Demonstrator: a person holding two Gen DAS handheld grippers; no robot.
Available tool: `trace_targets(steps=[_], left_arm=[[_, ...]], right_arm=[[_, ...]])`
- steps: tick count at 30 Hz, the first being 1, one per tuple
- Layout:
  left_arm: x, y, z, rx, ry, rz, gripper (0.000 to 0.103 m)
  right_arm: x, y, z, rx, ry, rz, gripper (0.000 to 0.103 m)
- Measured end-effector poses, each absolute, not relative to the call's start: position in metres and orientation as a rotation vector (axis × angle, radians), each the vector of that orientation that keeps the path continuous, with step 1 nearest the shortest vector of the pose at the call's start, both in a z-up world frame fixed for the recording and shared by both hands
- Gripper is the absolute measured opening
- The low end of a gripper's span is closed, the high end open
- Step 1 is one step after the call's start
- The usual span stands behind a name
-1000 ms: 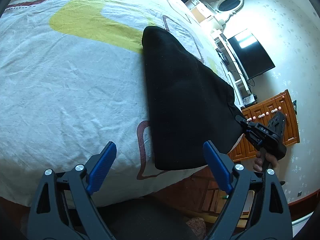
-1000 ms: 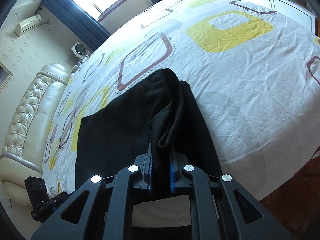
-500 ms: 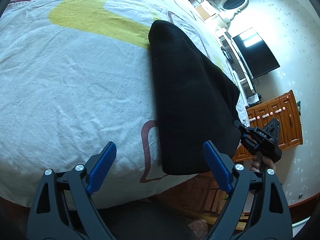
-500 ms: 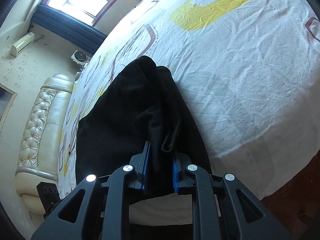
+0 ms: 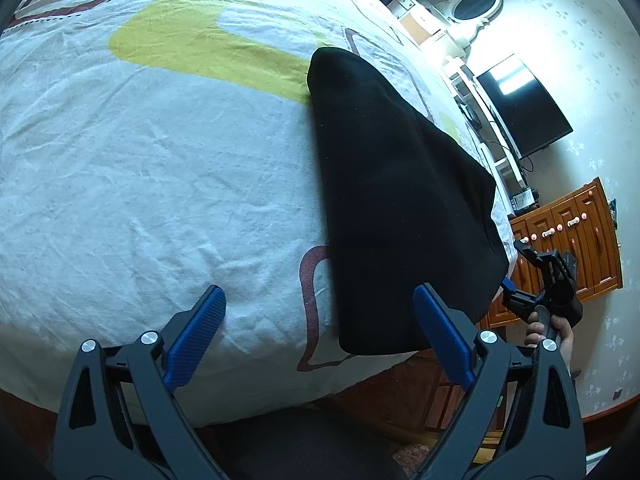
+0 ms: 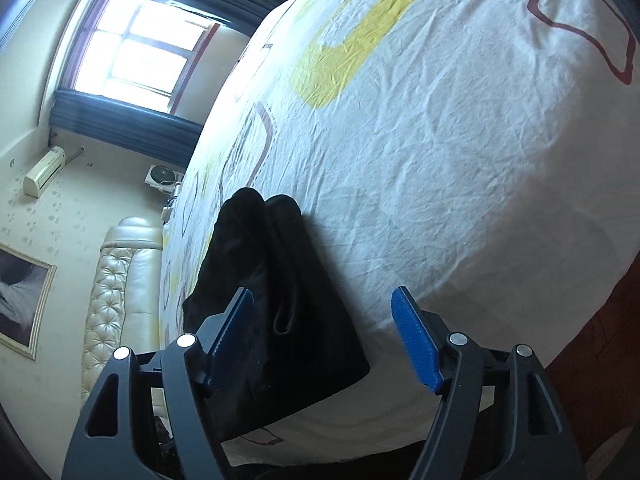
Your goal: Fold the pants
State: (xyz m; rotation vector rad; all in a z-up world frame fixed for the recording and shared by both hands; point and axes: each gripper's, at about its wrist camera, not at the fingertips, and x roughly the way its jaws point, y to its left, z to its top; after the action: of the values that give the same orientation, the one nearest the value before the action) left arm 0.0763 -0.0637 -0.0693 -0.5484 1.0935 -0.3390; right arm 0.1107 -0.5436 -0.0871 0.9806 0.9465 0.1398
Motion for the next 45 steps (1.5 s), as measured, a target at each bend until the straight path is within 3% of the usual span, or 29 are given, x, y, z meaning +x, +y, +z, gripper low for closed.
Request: trace_targets(steps=[7,15,17,26,27,29,30,33,35,37,45], left_arm=[[0.080,-0.069,-0.072,-0.601,1.103,-0.383,0.095],[0.097,-0.086,-0.085,-0.785,1.115,-0.469,0.095],[0.099,-0.089,-0.088,-0.810,1.106,-0.476,0.100],[0.105,-0.096,-0.086,-0.864,1.103,-0.559,0.099],[0.105,-0.098,-0.086,-0.855,1.106,-0.555,0.097],[0.105,-0.099,-0.089,-0.816,1.139,-0.511,0.072],[0.106,-0.099,-0.091,-0.801,1.153,-0.498,0.069],[0.105,-0.101,-0.088,-0.779,1.164,-0.479,0.062],[0.105,-0.103,-0.086,-0.760,1.160,-0.461,0.055],[0.104,-0.105,-0.084,-0.749,1.156,-0.449,0.051],[0.101,-0.103,-0.070,-0.721,1.123,-0.415,0.040]], right_arm=[[0.114,-0.538,-0.108,1.037,0.974,0.204,0.071],[0.123,-0.521,-0.111,1.035,0.957,0.275,0.080],[0.126,-0.517,-0.113,1.039,0.964,0.306,0.080],[0.141,-0.499,-0.115,1.037,0.998,0.373,0.080],[0.141,-0.500,-0.113,1.044,0.998,0.377,0.080],[0.143,-0.499,-0.114,1.035,1.002,0.379,0.079],[0.144,-0.497,-0.113,1.016,1.005,0.377,0.079],[0.146,-0.492,-0.109,0.947,1.022,0.362,0.076],[0.149,-0.488,-0.108,0.890,1.049,0.332,0.060],[0.148,-0.488,-0.109,0.870,1.064,0.321,0.055],[0.152,-0.481,-0.109,0.880,1.050,0.324,0.053]])
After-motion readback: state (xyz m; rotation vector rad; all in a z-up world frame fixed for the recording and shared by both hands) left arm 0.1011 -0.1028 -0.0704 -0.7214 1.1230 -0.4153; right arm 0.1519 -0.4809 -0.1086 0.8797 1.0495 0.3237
